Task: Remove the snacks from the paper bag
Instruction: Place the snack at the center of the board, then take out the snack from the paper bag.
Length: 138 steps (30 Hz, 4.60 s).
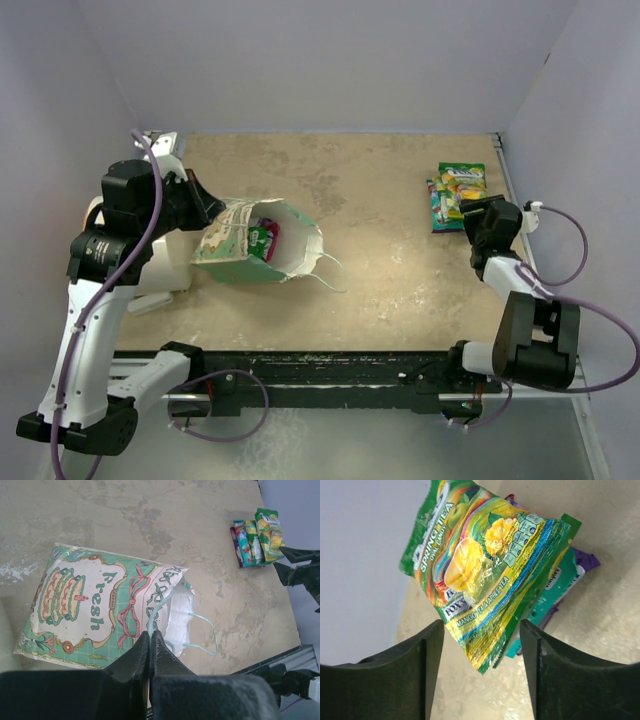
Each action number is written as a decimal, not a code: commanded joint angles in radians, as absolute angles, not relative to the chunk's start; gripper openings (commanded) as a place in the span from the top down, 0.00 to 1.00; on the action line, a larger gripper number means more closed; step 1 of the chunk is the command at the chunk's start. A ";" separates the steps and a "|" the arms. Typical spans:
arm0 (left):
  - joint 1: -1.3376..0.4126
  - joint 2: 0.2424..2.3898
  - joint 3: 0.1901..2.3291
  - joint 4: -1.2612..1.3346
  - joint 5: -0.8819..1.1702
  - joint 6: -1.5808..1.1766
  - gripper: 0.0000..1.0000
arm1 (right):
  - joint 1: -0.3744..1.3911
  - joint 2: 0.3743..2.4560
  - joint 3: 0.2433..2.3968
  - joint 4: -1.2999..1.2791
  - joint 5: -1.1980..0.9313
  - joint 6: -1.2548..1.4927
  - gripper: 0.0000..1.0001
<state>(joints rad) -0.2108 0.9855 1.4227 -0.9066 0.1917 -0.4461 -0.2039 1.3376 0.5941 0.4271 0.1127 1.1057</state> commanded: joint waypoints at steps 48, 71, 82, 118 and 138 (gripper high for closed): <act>-0.254 1.023 1.448 -0.902 0.472 -0.521 1.00 | 1.228 1.226 0.649 0.699 -0.174 -0.291 0.33; -0.255 1.122 1.417 -0.834 0.738 -0.557 1.00 | 1.326 1.888 0.836 1.335 0.846 0.399 0.40; -0.253 1.102 1.381 -0.802 0.705 -0.621 1.00 | 1.211 1.906 0.807 1.286 0.738 0.490 0.34; -0.253 1.051 1.393 -0.875 0.584 -0.601 1.00 | 1.168 2.073 0.983 1.406 0.455 0.459 0.70; -0.253 1.055 1.444 -0.961 0.584 -0.536 1.00 | 1.166 2.226 1.288 1.177 0.497 0.563 0.85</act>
<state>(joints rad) -0.2512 1.0771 1.4048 -0.9474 0.6113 -0.5617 1.1641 2.2536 1.2434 1.2312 0.5064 0.5434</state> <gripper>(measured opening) 0.007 0.216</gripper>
